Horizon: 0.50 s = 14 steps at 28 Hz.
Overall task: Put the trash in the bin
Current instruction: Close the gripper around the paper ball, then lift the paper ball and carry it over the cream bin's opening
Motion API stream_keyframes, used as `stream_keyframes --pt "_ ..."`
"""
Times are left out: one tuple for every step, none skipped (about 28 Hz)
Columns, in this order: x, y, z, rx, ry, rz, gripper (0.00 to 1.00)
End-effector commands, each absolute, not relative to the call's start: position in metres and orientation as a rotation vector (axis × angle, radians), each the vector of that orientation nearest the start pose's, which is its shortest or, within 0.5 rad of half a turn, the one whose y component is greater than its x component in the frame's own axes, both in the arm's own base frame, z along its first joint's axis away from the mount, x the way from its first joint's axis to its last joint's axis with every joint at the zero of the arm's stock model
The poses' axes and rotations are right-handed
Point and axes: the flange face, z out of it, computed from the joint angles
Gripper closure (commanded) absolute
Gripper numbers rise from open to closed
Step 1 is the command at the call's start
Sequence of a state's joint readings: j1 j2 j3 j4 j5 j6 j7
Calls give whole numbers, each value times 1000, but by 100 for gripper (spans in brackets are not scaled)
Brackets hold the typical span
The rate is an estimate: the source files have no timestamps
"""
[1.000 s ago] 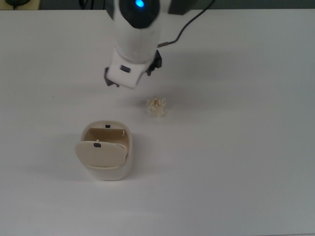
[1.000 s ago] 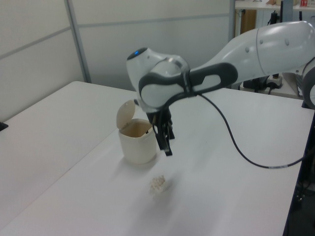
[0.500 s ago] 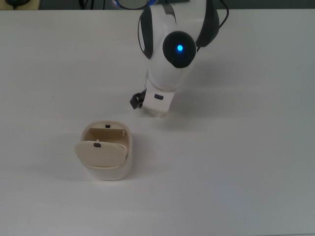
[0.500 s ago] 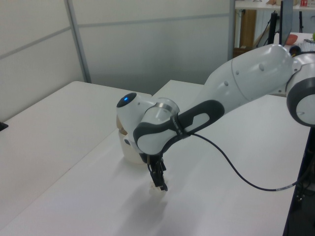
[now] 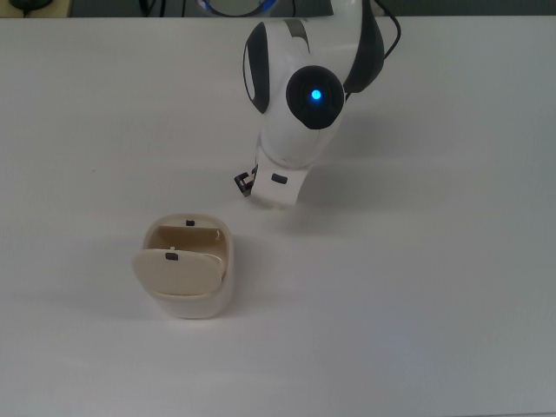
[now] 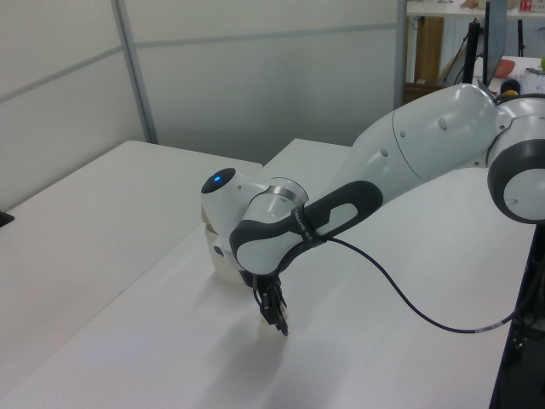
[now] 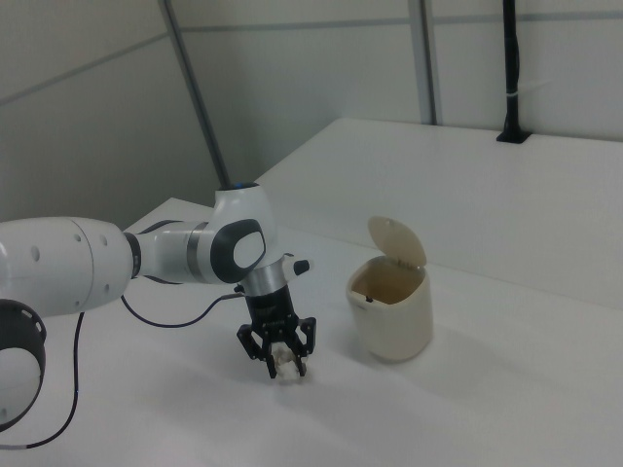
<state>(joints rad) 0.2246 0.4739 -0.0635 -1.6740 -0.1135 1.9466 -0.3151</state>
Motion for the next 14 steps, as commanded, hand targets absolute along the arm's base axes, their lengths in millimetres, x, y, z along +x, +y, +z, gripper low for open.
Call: stream_keyframes --pt "647 95 333 -3168 -752 266 62" --pt "648 92 339 -3178 -726 253 62" --pt "648 87 359 -3192 -688 203 63" --pt "648 82 369 -3197 -665 180 64" --pt "647 77 381 -3201 -648 156 65" --pt "646 69 392 -3204 -625 137 65" --pt "644 53 421 -3202 -570 73 65" --pt "642 44 436 -3200 -541 37 65" --pt "639 39 448 -3191 -525 12 65" --pt "637 31 457 -3185 -505 -1 65" --pt "635 22 467 -3182 -476 -13 65" --pt "634 11 476 -3183 -445 -30 65" --pt "634 -8 494 -3184 -390 -81 64" --pt "635 -13 501 -3182 -371 -102 64"
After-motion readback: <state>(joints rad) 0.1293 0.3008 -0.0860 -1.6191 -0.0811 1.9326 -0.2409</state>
